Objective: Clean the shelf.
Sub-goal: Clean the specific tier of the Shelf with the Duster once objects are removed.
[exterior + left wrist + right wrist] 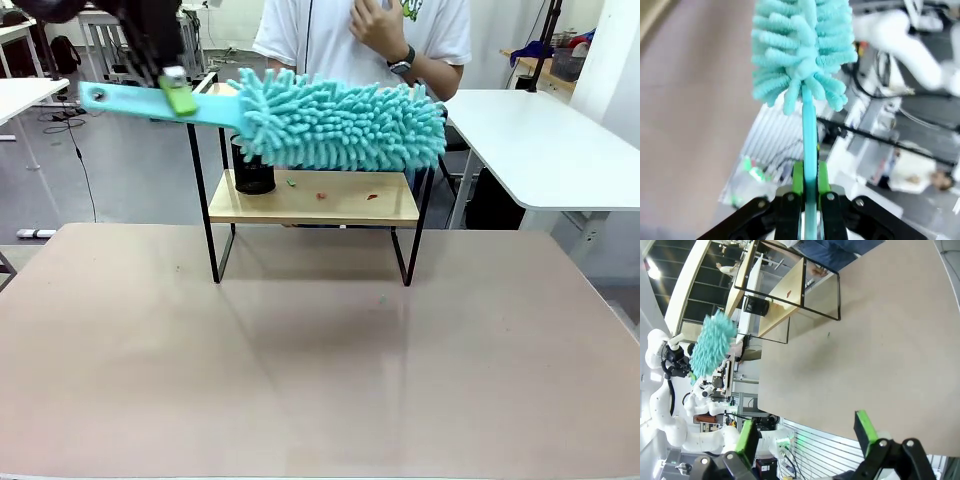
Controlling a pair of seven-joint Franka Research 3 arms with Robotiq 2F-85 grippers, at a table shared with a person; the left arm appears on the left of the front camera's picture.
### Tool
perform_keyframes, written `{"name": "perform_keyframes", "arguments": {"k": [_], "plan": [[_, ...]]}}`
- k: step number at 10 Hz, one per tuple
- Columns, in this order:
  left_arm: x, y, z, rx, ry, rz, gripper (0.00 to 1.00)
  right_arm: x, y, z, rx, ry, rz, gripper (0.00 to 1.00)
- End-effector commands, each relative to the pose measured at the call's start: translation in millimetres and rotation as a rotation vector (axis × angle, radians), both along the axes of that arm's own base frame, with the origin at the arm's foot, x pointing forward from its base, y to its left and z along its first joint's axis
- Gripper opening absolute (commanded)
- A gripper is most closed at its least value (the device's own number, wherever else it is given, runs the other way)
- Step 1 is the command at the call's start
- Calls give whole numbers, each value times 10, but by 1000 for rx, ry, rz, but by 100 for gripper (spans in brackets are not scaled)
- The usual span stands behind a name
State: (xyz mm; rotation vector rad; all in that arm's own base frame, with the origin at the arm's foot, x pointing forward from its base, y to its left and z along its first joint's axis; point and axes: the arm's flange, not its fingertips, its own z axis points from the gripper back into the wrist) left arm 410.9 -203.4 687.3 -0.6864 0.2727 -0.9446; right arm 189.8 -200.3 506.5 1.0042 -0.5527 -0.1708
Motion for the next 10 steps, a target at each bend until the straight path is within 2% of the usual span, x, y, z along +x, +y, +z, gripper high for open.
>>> {"name": "perform_keyframes", "arguments": {"k": [1,4,5,7,8,10], "plan": [[24,152,68,-17,8,-35,12,17,4,25,0,-31,7,100],[55,230,105,-71,17,-9,12,17,4,25,0,-31,7,100],[-5,446,175,-116,-22,59,12,17,4,25,0,-31,7,100],[-367,1294,338,-255,-149,330,12,17,4,25,0,-31,7,100],[-588,1692,297,-309,-194,516,12,17,4,25,0,-31,7,100],[-912,2367,-9,-404,-183,808,12,17,4,25,0,-31,7,100]]}}
